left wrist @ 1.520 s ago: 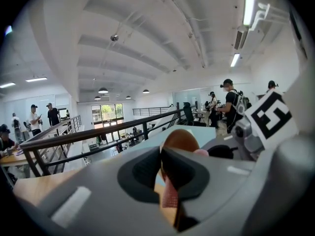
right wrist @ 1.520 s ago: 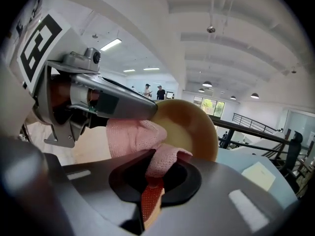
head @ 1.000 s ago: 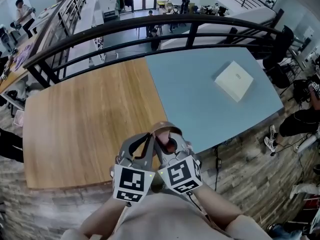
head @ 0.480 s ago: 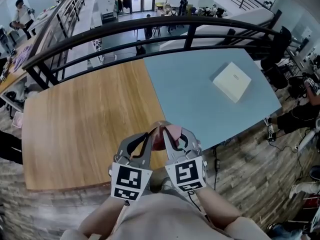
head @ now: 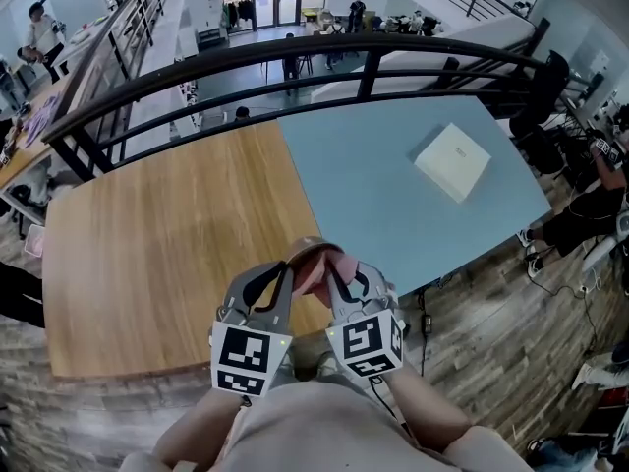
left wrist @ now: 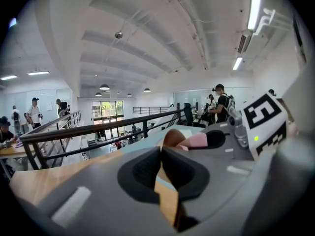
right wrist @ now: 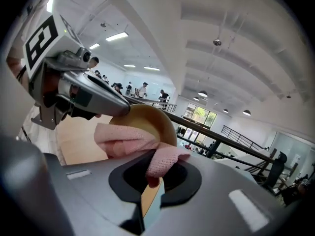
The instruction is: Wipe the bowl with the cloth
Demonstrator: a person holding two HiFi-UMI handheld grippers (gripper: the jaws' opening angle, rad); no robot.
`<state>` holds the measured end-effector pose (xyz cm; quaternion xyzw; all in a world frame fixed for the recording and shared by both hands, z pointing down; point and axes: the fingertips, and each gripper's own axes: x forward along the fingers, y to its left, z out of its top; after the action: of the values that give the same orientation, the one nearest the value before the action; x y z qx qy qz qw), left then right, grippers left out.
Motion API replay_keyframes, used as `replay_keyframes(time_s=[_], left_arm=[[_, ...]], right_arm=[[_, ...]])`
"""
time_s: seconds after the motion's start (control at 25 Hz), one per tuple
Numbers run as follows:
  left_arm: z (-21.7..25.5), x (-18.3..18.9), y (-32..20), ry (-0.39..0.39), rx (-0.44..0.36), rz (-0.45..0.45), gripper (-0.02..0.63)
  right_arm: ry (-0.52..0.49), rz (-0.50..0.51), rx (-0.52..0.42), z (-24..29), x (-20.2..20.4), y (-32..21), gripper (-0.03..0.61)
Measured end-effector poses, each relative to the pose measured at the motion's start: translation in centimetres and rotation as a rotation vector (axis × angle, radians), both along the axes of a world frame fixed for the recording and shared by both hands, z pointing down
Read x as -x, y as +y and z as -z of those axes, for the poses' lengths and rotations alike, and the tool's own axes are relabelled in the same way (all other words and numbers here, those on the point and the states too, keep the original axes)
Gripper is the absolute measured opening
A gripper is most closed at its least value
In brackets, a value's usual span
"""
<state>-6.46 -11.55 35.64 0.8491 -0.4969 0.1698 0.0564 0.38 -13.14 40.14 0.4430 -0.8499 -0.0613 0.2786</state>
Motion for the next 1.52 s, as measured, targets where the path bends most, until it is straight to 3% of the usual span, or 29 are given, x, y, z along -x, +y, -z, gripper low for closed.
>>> replay_keyframes(time_s=[0.44,0.8,1.08,1.52], left_arm=[[-1.6,0.0,-0.2,-0.011,0.046,0.001,0.014],[-2.9,0.2,0.3,0.011,0.095,-0.008,0.012],[-3.8,0.2,0.7,0.033,0.135,-0.024,0.008],[-3.6,0.1,0.2,0.031,0.132,-0.034,0.006]], right_arm=[[0.023,0.127,0.120,-4.0,3.5,2.5,0.020],[-0.058,0.213,0.128,-2.5,6.7,3.3,0.020],[-0.154,0.163,0.102,-0.4,5.7,1.6,0.020],[-0.267,0.056,0.074,1.7,1.8,0.1,0.020]])
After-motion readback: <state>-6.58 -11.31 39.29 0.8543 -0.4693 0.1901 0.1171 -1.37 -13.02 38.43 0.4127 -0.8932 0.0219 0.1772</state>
